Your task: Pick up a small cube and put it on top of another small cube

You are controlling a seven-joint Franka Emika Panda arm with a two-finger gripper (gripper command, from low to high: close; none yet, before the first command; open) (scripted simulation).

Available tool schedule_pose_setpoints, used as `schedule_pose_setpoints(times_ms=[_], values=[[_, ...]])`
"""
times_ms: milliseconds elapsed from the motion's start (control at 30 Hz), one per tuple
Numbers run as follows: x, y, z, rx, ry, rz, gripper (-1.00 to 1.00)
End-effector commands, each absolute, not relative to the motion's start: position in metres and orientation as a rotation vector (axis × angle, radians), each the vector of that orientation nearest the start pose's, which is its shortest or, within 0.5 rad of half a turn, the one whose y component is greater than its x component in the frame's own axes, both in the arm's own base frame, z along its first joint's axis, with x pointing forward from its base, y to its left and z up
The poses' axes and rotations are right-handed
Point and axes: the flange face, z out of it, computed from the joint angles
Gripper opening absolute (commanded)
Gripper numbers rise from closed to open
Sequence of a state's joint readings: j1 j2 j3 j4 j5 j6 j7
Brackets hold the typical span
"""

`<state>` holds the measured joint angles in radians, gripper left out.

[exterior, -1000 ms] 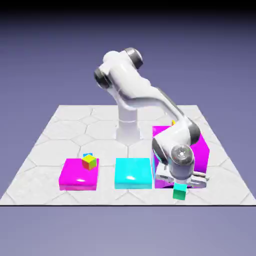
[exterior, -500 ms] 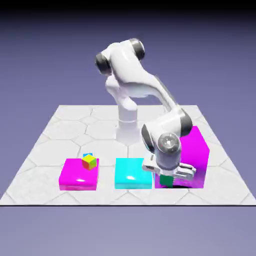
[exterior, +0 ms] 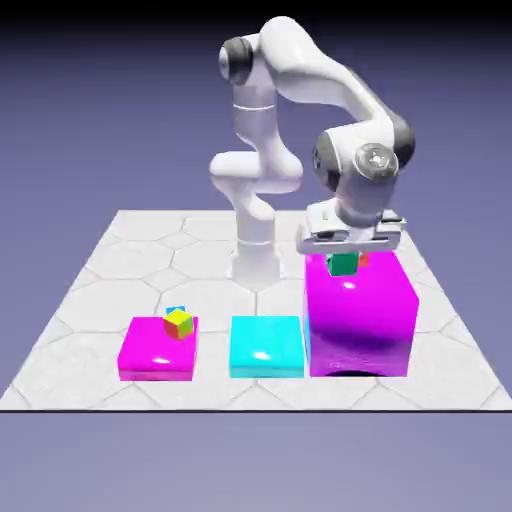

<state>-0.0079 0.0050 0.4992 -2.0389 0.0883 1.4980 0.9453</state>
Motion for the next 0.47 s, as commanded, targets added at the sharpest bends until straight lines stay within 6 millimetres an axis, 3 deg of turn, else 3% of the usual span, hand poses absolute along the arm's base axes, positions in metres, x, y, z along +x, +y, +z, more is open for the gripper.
schedule_pose_setpoints(times_ms=[0, 67, 133, 300, 333, 367, 433], values=[[0.404, 0.246, 0.419, -3.281, 0.687, 0.805, -1.0], [0.361, 0.274, 0.434, -3.364, 0.457, 0.803, -1.0], [0.357, 0.277, 0.435, -3.371, 0.435, 0.803, -1.0], [0.335, 0.264, 0.377, -3.371, 0.435, 0.803, -1.0], [0.333, 0.263, 0.373, -3.371, 0.435, 0.803, -1.0], [0.333, 0.263, 0.373, -3.371, 0.435, 0.803, 1.0], [0.338, 0.266, 0.385, -3.371, 0.434, 0.804, 1.0]])
